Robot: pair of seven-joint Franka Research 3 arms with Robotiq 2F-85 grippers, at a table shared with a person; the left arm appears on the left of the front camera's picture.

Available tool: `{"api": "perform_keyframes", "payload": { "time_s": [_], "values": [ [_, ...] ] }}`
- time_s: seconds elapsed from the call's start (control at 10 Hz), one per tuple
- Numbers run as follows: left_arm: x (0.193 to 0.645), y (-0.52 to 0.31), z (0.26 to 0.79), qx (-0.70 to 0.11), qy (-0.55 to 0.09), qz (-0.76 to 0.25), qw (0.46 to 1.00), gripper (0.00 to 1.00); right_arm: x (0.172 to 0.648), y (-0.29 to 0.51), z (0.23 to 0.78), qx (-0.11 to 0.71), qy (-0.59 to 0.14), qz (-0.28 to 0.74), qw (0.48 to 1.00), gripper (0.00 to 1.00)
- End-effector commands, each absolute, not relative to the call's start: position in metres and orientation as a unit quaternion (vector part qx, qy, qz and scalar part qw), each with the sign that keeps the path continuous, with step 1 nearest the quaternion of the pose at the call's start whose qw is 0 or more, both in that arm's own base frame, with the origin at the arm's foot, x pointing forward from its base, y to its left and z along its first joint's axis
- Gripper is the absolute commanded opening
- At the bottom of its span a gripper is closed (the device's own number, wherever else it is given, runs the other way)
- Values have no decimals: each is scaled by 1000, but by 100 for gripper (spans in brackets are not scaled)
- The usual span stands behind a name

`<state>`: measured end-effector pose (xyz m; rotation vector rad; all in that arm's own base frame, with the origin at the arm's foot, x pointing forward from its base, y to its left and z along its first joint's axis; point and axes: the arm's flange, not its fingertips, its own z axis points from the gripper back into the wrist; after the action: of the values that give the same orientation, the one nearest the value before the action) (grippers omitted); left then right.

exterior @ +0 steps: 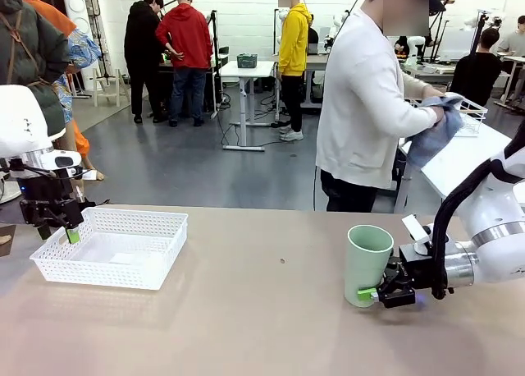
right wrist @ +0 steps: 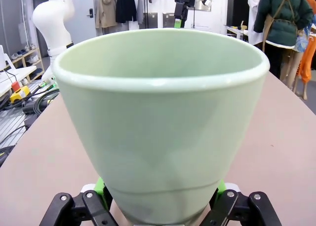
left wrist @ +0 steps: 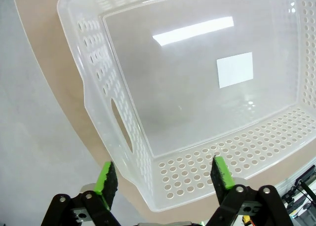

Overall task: Clean and organize the cups into the basket.
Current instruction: Pick up the Organizing basket and move it to the center of the table, then pick up the Reusable plastic cup from the right side of the table and place it inside the Organizing basket.

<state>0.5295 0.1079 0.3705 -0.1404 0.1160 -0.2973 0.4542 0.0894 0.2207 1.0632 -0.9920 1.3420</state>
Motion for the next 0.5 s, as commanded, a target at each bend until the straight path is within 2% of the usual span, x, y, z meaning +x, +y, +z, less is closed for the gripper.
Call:
{"api": "perform_keyframes", "payload": {
  "time_s": [0.0, 0.1, 0.3, 0.4],
  "values": [
    [528, 110, 372, -63, 56, -146, 986, 44, 457, 86, 216, 453, -420, 583, 528, 33],
    [528, 110, 372, -64, 57, -146, 985, 0, 457, 86, 216, 453, -419, 582, 530, 0],
    [527, 110, 373, -65, 58, -147, 985, 0, 457, 86, 216, 454, -418, 582, 530, 0],
    [528, 110, 372, -65, 58, -146, 985, 19, 457, 86, 216, 454, -418, 581, 530, 22]
  ]
}}
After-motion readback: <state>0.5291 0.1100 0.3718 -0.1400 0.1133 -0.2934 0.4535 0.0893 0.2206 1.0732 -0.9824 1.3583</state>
